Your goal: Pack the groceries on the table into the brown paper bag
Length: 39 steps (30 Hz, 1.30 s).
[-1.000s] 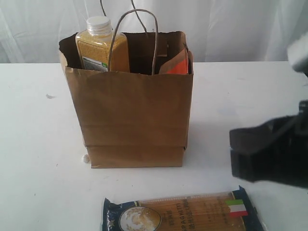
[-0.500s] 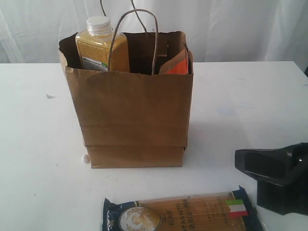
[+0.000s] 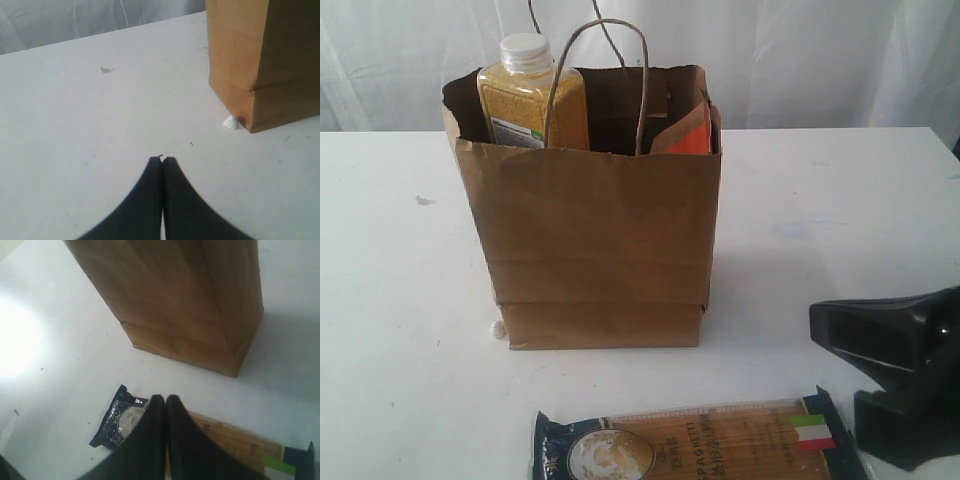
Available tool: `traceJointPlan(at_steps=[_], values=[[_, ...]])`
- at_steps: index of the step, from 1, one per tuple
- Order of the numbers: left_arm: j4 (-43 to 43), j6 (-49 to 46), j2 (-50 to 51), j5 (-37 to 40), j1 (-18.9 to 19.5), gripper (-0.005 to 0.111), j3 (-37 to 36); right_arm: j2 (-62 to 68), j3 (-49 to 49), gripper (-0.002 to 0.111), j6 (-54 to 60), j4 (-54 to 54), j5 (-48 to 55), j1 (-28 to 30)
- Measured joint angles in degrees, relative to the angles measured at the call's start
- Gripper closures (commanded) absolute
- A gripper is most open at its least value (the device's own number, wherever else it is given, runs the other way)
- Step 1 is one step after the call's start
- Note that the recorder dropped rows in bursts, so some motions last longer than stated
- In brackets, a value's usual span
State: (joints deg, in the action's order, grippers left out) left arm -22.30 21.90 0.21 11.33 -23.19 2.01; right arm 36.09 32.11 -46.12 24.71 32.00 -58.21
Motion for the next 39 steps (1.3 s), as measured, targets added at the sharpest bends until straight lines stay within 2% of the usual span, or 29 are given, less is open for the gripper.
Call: traceJointPlan(at_steps=[3, 6, 13, 16, 21, 27, 39], values=[[0.0, 0.0, 0.0, 0.0, 0.0, 0.107, 0.0, -0.6, -1.2, 0.108, 5.8, 0.8, -3.9, 0.0], [0.0, 0.0, 0.0, 0.0, 0.0, 0.107, 0.0, -2.2, -4.7, 0.108, 11.1, 1.2, -11.9, 2.9], [0.0, 0.0, 0.0, 0.0, 0.0, 0.107, 0.0, -8.1, -19.3, 0.108, 13.8, 1.3, -32.0, 18.0], [0.0, 0.0, 0.0, 0.0, 0.0, 0.107, 0.0, -11.8, -24.4, 0.108, 14.1, 1.3, -35.4, 22.8], [0.0, 0.0, 0.0, 0.0, 0.0, 0.107, 0.0, -19.1, -30.3, 0.108, 14.2, 1.3, -36.3, 28.7], [0.0, 0.0, 0.0, 0.0, 0.0, 0.107, 0.0, -26.1, -31.8, 0.108, 12.3, 1.3, -34.8, 34.3], [0.0, 0.0, 0.0, 0.0, 0.0, 0.107, 0.0, -28.5, -31.8, 0.108, 12.6, -1.0, -29.5, 35.3]])
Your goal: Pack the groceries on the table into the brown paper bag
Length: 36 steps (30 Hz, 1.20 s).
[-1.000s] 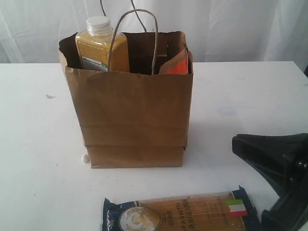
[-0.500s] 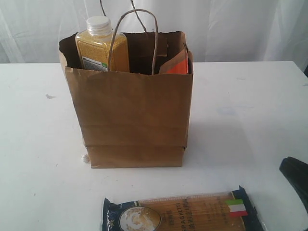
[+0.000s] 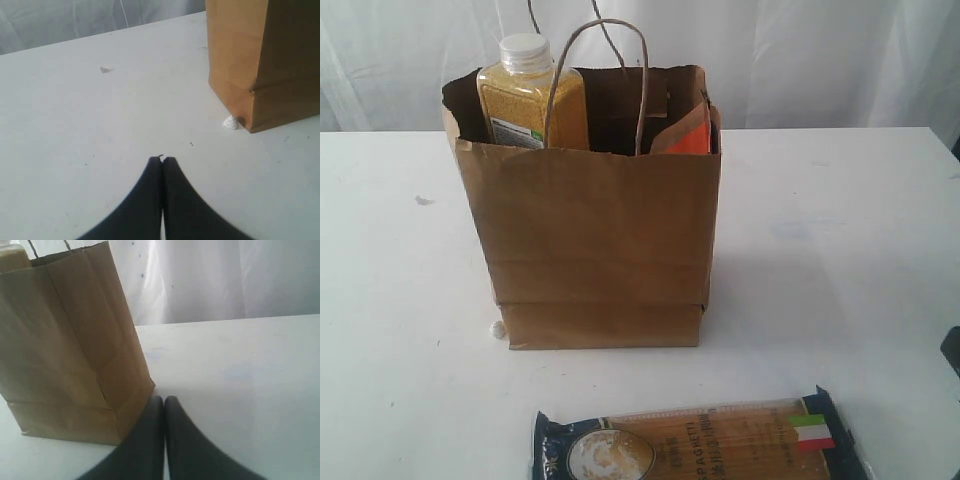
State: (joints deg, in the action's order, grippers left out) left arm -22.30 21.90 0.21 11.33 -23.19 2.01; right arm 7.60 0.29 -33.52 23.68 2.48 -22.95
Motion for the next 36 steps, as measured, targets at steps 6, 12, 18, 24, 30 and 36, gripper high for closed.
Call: traceJointPlan(at_steps=[6, 12, 18, 24, 30, 36], values=[[0.0, 0.0, 0.0, 0.0, 0.0, 0.107, 0.0, 0.0, 0.0, 0.108, 18.9, -15.9, 1.8, 0.0], [0.0, 0.0, 0.0, 0.0, 0.0, 0.107, 0.0, 0.0, 0.0, 0.108, 24.5, -20.0, 2.6, 0.0], [0.0, 0.0, 0.0, 0.0, 0.0, 0.107, 0.0, 0.0, 0.0, 0.108, 24.9, -20.3, 2.6, 0.0], [0.0, 0.0, 0.0, 0.0, 0.0, 0.107, 0.0, 0.0, 0.0, 0.108, 24.9, -20.3, 2.6, 0.0], [0.0, 0.0, 0.0, 0.0, 0.0, 0.107, 0.0, 0.0, 0.0, 0.108, 25.0, -20.3, 2.9, 0.0], [7.5, 6.2, 0.0, -17.1, 0.0, 0.107, 0.0, 0.0, 0.0, 0.108, 25.0, -20.3, 2.9, 0.0]])
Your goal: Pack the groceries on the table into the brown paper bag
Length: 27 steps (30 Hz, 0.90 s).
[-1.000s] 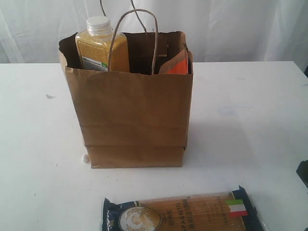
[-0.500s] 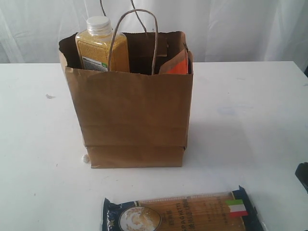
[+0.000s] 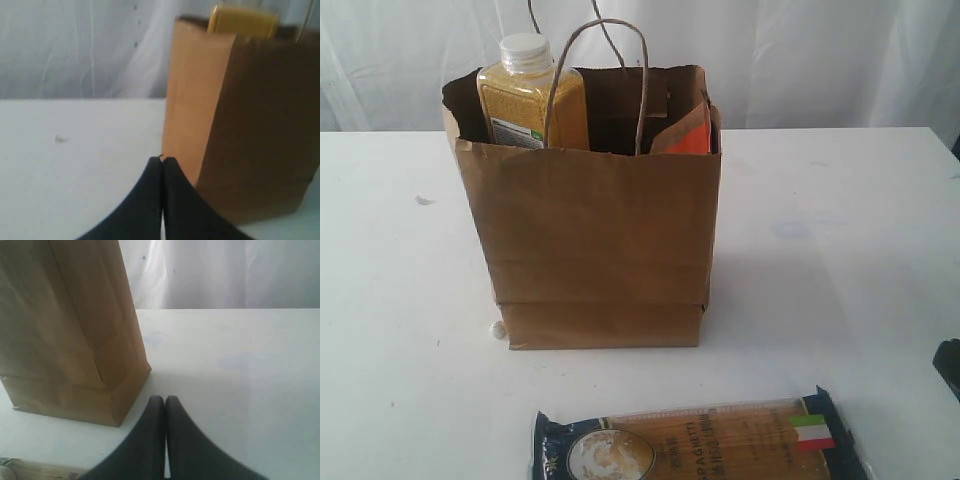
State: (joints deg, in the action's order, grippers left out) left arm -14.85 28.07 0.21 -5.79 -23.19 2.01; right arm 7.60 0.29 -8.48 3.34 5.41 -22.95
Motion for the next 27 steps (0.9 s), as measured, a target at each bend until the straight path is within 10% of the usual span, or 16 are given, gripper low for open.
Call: traceJointPlan(at_steps=[3, 6, 10, 19, 23, 27], values=[[0.5, 10.8, 0.0, -4.9, 0.0, 0.107, 0.9, 0.0, 0.0, 0.108, 0.0, 0.0, 0.0, 0.0], [2.2, 21.6, 0.0, 19.2, -0.3, 0.107, 9.3, 0.0, 0.0, 0.108, 0.0, 0.0, 0.0, 0.0], [12.9, 7.3, 3.0, 41.8, -3.4, 0.107, 22.6, 0.0, 0.0, 0.108, 0.0, 0.0, 0.0, 0.0], [15.4, -13.3, 26.5, 52.3, -4.6, 0.106, 32.0, 0.0, 0.0, 0.108, 0.0, 0.0, 0.0, 0.0], [15.4, -23.0, 38.8, 50.1, -4.6, 0.087, 32.1, 0.0, 0.0, 0.108, 0.0, 0.0, 0.0, 0.0], [15.4, -26.0, 49.3, 40.7, -4.6, 0.044, 32.1, 0.0, 0.0, 0.108, 0.0, 0.0, 0.0, 0.0]])
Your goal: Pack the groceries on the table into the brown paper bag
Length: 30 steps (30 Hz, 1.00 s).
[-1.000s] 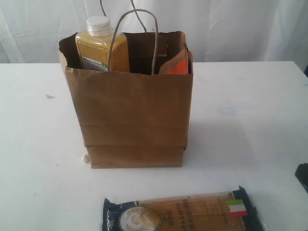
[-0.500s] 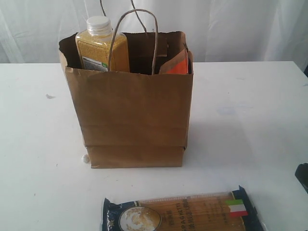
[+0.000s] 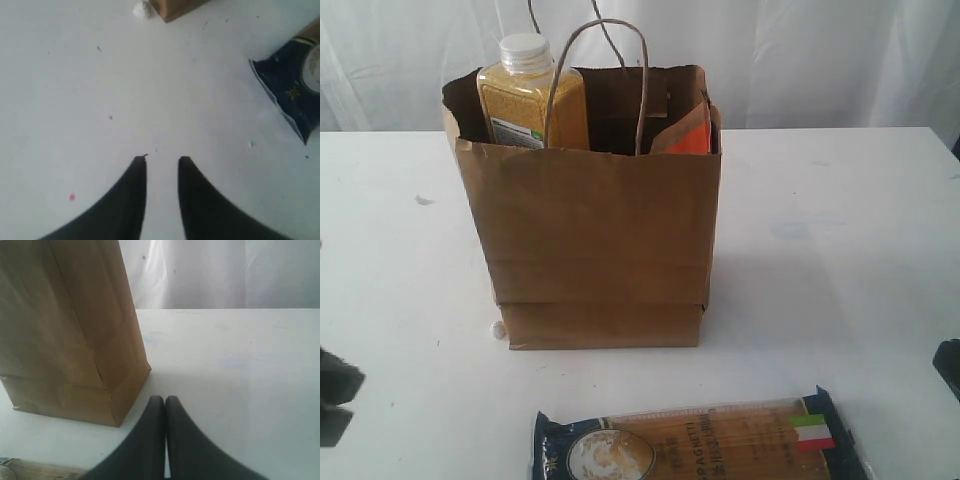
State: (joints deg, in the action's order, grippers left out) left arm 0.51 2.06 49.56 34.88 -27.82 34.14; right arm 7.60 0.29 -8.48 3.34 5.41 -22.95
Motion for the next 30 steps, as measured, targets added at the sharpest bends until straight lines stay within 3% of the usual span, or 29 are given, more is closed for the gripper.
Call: traceJointPlan(at_steps=[3, 10, 17, 21, 26, 30], values=[[0.0, -1.0, 6.2, -6.9, 0.0, 0.023, 0.0, 0.0, 0.0, 0.108, 0.0, 0.0, 0.0, 0.0], [0.0, -6.7, 16.7, -13.7, 0.0, 0.029, 0.1, 0.0, 0.0, 0.108, 0.0, 0.0, 0.0, 0.0], [0.0, -10.6, 20.4, -17.7, 0.0, 0.029, 0.1, 0.0, 0.0, 0.108, 0.0, 0.0, 0.0, 0.0], [0.1, -11.8, 21.7, -21.5, 2.5, 0.029, 0.5, 0.0, 0.0, 0.108, 0.0, 0.0, 0.1, 0.0], [0.5, -14.7, 27.9, -19.9, 6.2, 0.029, 4.2, 0.0, 0.0, 0.108, 0.0, 0.0, 0.1, 0.0], [1.7, -19.4, 33.5, -20.2, 6.9, 0.029, 7.1, 0.0, 0.0, 0.108, 0.0, 0.0, 0.1, 0.0]])
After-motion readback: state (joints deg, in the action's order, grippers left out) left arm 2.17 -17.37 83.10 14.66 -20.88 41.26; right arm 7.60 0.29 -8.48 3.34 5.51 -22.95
